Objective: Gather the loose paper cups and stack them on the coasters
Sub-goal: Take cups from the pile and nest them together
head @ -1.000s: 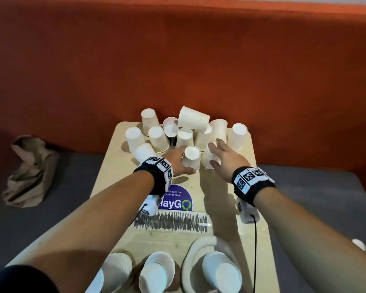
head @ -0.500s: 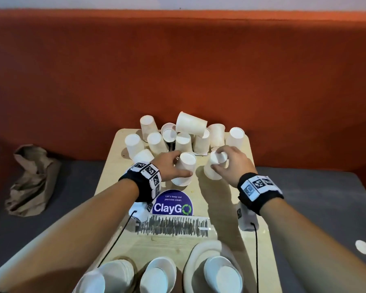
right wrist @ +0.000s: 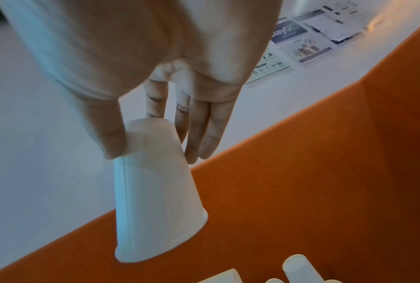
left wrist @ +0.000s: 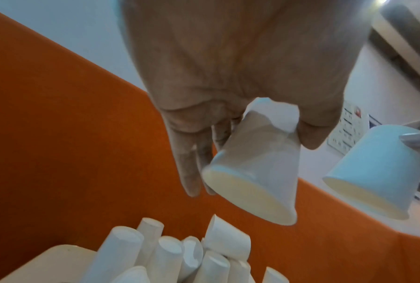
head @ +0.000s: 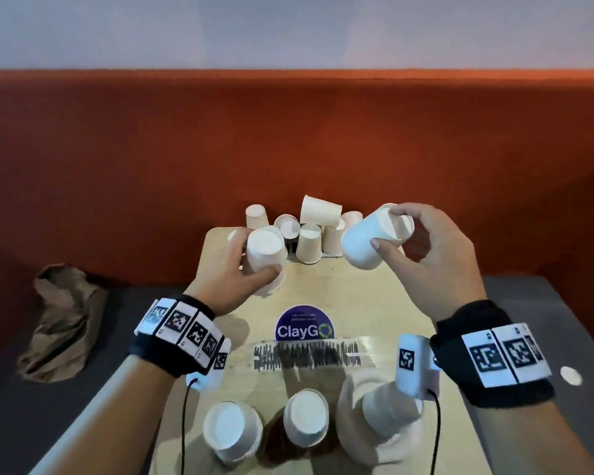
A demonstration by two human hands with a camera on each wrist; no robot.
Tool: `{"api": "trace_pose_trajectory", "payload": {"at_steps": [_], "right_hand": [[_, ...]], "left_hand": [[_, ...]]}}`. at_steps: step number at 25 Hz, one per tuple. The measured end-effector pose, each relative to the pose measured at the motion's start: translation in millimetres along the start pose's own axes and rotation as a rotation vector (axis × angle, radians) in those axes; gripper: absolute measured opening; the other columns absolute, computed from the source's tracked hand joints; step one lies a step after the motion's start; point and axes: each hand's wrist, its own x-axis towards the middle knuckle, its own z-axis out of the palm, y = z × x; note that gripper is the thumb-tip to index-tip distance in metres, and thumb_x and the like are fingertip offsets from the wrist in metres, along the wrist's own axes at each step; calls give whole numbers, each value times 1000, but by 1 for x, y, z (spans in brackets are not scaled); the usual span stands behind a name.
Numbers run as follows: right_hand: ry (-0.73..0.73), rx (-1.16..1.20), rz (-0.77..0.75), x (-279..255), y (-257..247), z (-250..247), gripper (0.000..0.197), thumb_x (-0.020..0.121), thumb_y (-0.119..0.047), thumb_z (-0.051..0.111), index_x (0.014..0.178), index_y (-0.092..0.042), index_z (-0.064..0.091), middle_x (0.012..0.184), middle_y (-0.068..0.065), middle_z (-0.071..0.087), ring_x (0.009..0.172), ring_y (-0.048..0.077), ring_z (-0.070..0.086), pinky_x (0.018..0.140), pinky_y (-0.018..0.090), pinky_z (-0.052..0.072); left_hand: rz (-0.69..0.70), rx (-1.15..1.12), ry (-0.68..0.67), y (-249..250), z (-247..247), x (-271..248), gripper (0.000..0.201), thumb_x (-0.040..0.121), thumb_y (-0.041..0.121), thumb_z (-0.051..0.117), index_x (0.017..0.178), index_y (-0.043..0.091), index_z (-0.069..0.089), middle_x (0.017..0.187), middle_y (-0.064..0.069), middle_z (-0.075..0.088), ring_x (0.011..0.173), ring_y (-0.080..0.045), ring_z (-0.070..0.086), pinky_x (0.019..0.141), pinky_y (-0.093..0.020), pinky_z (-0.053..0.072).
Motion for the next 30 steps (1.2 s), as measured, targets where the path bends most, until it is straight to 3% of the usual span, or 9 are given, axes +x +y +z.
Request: {"api": "trace_pose_trajectory", "payload": {"at_steps": [4,6,8,13,16,19,22,27,30], "right_hand": [[68,94,-41,-36,-41,9,37,83,-21,78,115,-28,61,119,-14,64,110,7,58,92,16,45],[100,196,-35,-57,-57,22,37,84,-25,79,116,-29,61,120,-13,65,111,14,61,95,35,51],[85,326,-10,-77,-69,39,38,83,-28,80,117,-29,62,122,-9,66,110,21,65,90,44,55],[-25,593,48,-109,-95,68,43,79,-26,76,119,-19,62,121,-5,67,102,15,70,77,22,56],[-93,603,11,-112,-104,75,41,82,-20,76,121,-18,61,121,-6,66,103,18,70,79,26,57],[-163,563,-36,-112,-112,84,39,87,-10,74,123,-18,60,120,-11,64,100,17,70,80,28,58],[-199,556,-66,-115,-116,89,42,87,-10,75,124,-23,59,122,-7,62,99,15,69,78,27,58],[-296,397,-145,-122,-115,96,53,85,-12,77,131,-31,60,125,-10,60,112,18,65,84,32,60],[-287,393,-116,-120,-115,99,53,84,-12,78,128,-35,61,125,-13,60,113,18,65,85,36,60]], "left_hand": [[29,-132,133,-10,-20,-50,43,91,32,68,127,33,45,113,21,59,95,21,54,73,-2,42],[36,-153,207,-15,-27,-73,43,89,31,71,120,36,42,107,24,58,93,23,53,70,-3,42],[32,-149,248,-18,-30,-92,48,83,30,77,116,32,42,101,23,59,88,22,54,65,-2,44],[87,-40,306,-31,-40,-123,58,64,31,91,111,33,57,98,17,67,89,5,59,72,-10,48],[87,4,269,-41,-43,-132,74,59,31,93,122,33,55,97,18,65,90,-3,61,81,-22,52],[97,-15,259,-43,-43,-137,88,56,34,96,132,32,50,99,21,64,95,-5,62,85,-22,51],[143,-37,256,-48,-42,-140,83,57,37,95,130,31,55,107,15,66,96,-4,61,84,-23,52],[154,1,224,-54,-40,-140,82,61,34,93,136,29,60,102,14,62,91,0,57,80,-8,43],[88,-181,143,-55,-42,-137,104,58,17,95,149,27,44,117,10,62,103,1,59,85,-3,42]]}}
